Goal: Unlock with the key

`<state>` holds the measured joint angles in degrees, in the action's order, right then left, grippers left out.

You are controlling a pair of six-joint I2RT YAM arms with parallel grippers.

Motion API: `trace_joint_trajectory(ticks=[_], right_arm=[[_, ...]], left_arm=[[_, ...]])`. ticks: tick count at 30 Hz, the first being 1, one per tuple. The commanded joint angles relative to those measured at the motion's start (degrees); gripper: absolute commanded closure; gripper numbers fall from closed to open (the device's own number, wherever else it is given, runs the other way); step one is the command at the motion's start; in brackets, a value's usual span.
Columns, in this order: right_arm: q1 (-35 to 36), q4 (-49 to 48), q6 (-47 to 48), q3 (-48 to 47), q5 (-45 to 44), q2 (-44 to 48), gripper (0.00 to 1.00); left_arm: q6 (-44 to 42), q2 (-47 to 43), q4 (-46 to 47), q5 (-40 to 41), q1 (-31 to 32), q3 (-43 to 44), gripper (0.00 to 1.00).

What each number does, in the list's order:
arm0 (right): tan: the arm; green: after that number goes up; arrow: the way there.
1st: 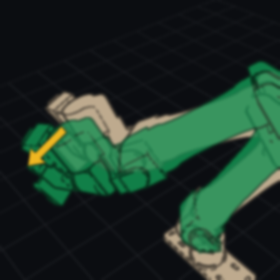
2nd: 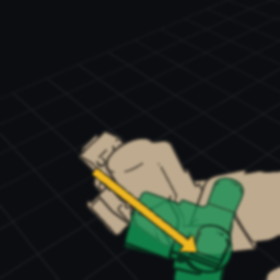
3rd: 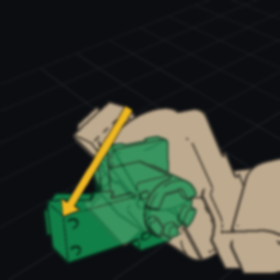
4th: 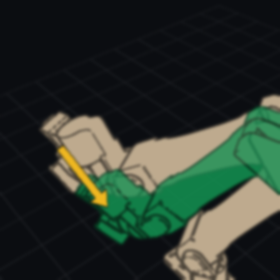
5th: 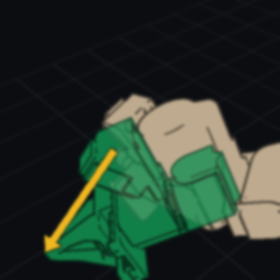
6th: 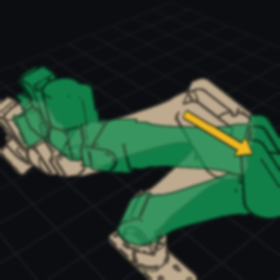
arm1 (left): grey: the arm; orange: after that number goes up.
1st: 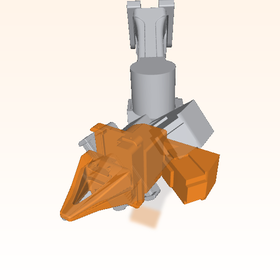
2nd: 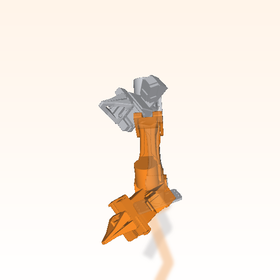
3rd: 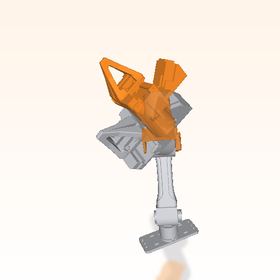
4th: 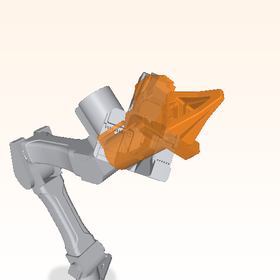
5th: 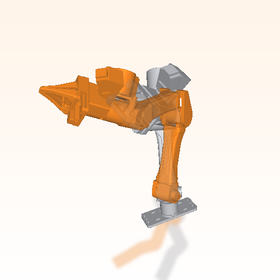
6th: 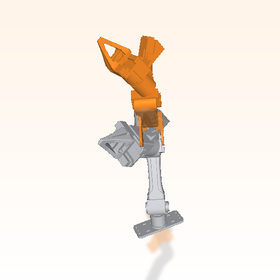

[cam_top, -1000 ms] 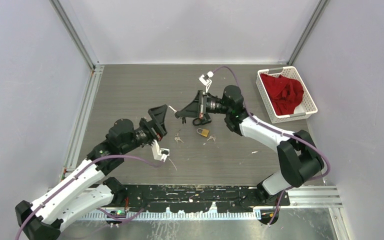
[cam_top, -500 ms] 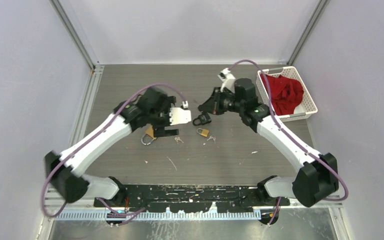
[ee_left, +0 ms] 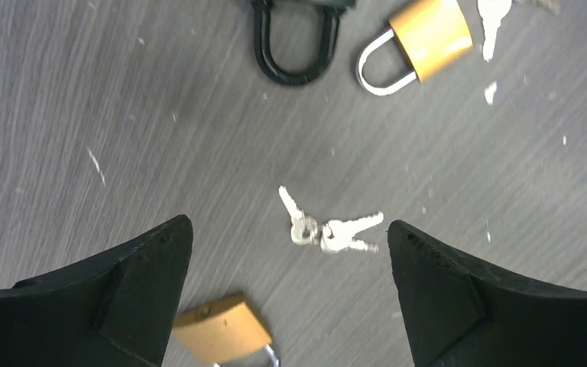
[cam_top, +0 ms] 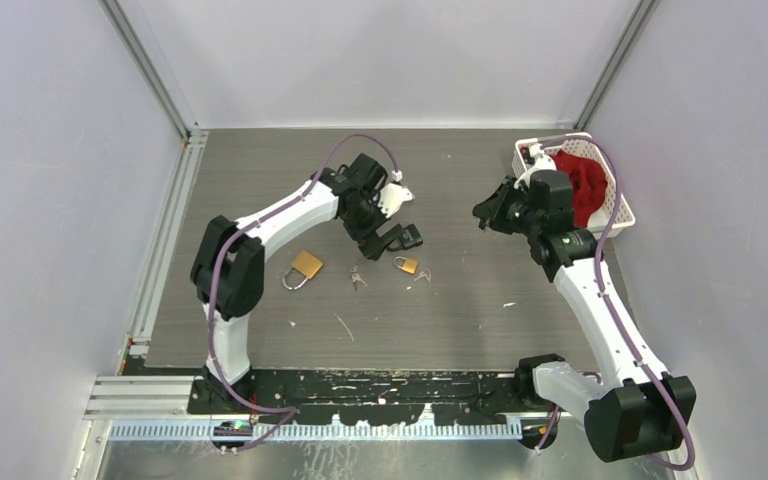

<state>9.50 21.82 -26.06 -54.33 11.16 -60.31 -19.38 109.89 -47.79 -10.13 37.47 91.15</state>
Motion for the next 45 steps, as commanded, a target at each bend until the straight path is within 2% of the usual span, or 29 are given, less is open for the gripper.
trace_joint_trajectory(ticks=[1, 7, 15, 29, 41, 45], right_arm=[[-1.07, 0.05, -0.47, 0.13, -0.20, 0.33, 0.99], [-1.32, -0.39, 0.12, 1.56, 0.26, 0.52, 0.99], [-1.41, -0.89, 0.20, 1.77, 0.81, 1.17, 0.99], [-1.54, -2.65, -1.17, 2.76, 3.55, 1.96, 0.99], [-1.50, -3.09, -1.04, 2.90, 5.19, 1.83, 0.99], [-1.50, -3.28, -1.06, 3.21, 5.36, 1.96, 0.99]], left_arm=[[6.89, 3.49, 6.35, -5.30, -0.69, 5.58, 0.00], [9.70, 10.37, 9.36, -6.29, 0.08, 12.33, 0.01], [6.38, 14.66, 12.45, -4.81, 2.86, 12.95, 0.00], [4.01, 17.89, 15.89, -5.04, 3.25, 13.72, 0.09], [3.91, 19.22, 13.54, -8.72, 3.12, 18.16, 0.12], [3.63, 19.27, 13.53, -7.21, 3.00, 17.19, 0.18]])
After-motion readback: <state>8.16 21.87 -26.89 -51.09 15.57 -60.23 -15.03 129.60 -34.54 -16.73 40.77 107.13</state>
